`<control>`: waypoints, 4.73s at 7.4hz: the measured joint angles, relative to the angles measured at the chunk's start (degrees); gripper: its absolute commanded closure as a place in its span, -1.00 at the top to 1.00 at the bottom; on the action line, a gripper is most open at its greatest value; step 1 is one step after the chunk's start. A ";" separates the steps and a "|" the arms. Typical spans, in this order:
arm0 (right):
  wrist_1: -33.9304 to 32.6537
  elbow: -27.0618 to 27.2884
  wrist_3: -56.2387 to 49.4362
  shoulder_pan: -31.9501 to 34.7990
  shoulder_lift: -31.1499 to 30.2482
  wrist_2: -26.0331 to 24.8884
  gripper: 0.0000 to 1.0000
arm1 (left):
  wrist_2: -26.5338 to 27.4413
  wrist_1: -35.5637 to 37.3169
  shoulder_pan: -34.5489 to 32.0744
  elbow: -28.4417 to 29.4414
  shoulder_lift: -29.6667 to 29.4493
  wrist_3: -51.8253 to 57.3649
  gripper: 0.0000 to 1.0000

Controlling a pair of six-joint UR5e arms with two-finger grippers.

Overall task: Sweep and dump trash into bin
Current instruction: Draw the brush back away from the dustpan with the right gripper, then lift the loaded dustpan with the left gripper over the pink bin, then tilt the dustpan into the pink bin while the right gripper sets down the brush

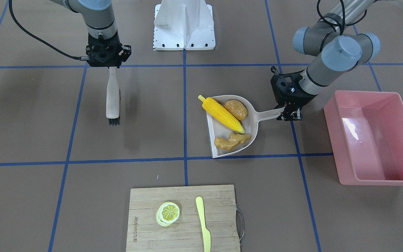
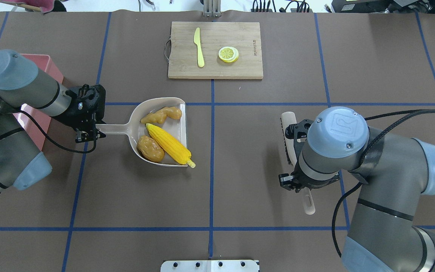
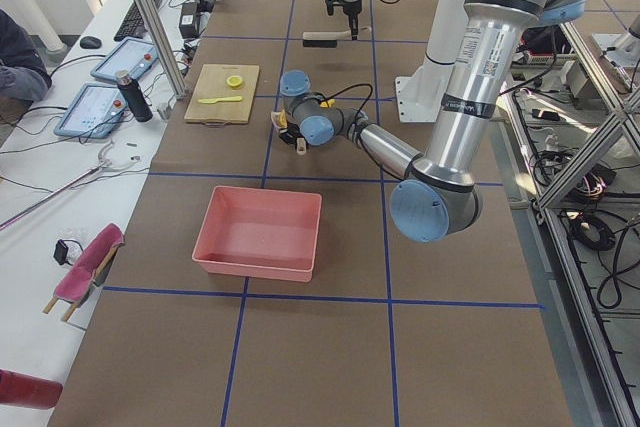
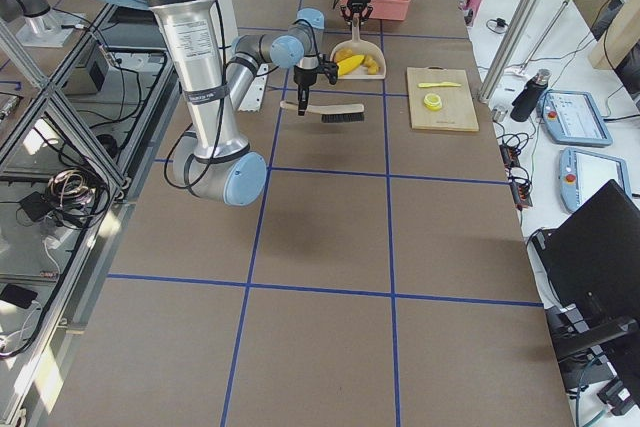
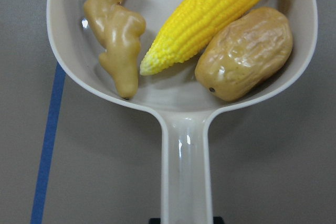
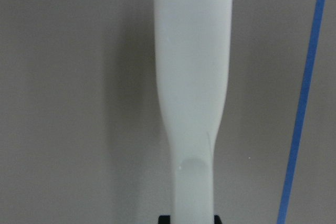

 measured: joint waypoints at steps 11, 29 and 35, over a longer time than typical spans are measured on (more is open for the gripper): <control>1.68 7.42 -15.28 10.84 -16.36 4.04 -1.00 | -0.13 -14.32 0.03 0.67 0.86 -10.38 -1.00; 30.09 -13.49 -12.74 16.41 -20.33 14.54 1.00 | -22.52 -12.20 -41.30 -5.08 24.91 11.34 -1.00; 30.15 -12.19 -13.04 23.66 -18.22 14.19 1.00 | -18.51 14.17 -53.93 -5.36 25.44 44.34 -1.00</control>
